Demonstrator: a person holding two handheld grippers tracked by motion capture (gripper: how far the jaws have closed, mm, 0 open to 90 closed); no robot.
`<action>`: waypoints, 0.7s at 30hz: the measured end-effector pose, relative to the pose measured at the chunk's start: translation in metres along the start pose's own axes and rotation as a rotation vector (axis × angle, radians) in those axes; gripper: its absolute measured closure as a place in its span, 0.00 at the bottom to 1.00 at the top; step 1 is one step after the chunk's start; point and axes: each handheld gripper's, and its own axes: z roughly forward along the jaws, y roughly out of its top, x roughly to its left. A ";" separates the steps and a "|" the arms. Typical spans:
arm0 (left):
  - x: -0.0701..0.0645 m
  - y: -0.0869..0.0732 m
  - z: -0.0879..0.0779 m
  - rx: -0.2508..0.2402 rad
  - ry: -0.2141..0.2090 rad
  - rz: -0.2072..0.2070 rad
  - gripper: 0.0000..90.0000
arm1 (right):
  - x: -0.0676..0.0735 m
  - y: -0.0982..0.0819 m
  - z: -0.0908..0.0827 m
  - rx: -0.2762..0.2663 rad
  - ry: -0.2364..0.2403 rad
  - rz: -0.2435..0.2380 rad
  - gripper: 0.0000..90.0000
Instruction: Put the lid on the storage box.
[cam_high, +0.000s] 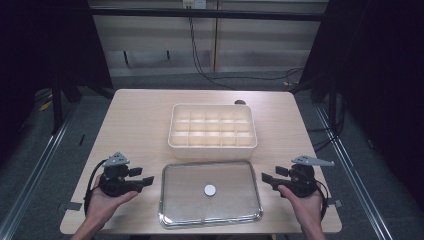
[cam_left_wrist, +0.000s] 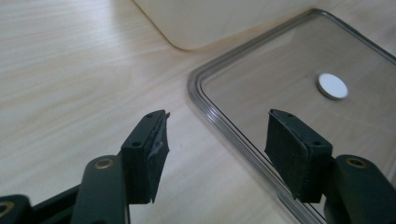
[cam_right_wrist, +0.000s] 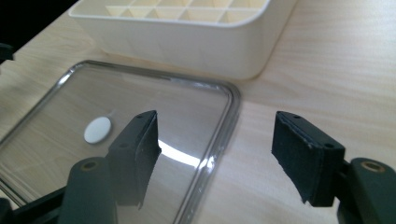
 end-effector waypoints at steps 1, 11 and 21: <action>0.001 0.000 0.003 0.006 -0.007 -0.009 0.44 | 0.000 0.004 0.001 0.001 -0.001 -0.001 0.35; 0.000 0.003 0.016 0.069 0.013 0.030 0.44 | 0.008 0.028 0.024 0.031 0.037 -0.003 0.30; -0.004 -0.008 0.027 0.069 -0.011 -0.016 0.44 | 0.001 0.004 0.060 0.092 0.012 -0.004 0.43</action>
